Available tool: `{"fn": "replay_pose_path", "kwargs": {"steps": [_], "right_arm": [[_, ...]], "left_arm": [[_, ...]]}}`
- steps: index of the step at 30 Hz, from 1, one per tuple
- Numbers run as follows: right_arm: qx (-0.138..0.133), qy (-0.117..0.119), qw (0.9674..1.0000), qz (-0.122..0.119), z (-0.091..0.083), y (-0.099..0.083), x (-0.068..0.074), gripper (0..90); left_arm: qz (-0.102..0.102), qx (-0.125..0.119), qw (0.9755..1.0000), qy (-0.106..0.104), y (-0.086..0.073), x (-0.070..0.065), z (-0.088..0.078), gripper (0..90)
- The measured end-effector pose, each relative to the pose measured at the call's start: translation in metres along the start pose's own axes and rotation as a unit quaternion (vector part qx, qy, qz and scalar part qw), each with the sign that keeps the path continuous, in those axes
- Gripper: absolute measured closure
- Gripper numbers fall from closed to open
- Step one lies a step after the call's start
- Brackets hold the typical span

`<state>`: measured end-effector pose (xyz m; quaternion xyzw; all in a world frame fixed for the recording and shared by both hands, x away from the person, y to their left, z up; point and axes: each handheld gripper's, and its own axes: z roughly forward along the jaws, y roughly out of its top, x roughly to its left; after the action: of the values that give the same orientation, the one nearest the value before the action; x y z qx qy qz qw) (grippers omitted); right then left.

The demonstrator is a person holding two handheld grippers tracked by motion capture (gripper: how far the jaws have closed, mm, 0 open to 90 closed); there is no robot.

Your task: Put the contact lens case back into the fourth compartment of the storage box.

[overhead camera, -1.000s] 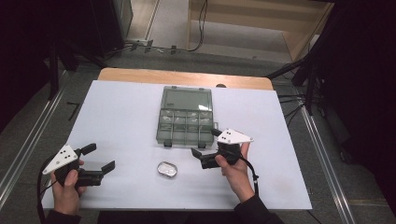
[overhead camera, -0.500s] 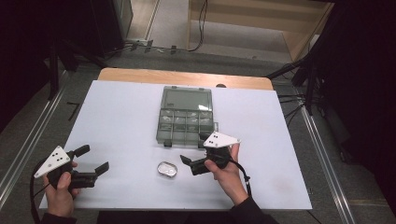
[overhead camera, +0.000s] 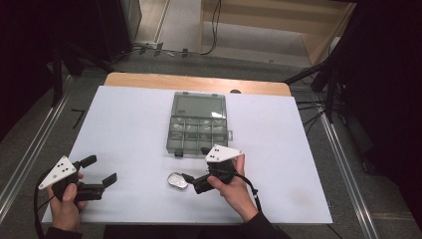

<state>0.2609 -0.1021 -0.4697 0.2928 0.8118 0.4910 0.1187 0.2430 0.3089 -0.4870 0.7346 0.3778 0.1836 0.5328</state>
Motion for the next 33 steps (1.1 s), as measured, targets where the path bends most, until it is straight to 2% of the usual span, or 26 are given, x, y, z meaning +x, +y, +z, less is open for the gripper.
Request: {"fn": "replay_pose_path", "kwargs": {"steps": [10,21,33], "right_arm": [[0.014,0.013,0.9998,-0.002,0.008,0.0,0.006,0.0],[0.03,0.027,0.9991,-0.011,0.019,-0.001,0.013,0.0],[0.059,0.05,0.9966,-0.029,0.033,-0.003,0.025,0.0]], "left_arm": [[0.003,0.0,1.0,0.006,0.0,-0.001,0.001,0.0],[-0.001,-0.002,1.0,0.004,0.0,0.0,0.0,0.0],[-0.001,0.0,1.0,0.003,0.0,0.0,0.001,0.0]]}}
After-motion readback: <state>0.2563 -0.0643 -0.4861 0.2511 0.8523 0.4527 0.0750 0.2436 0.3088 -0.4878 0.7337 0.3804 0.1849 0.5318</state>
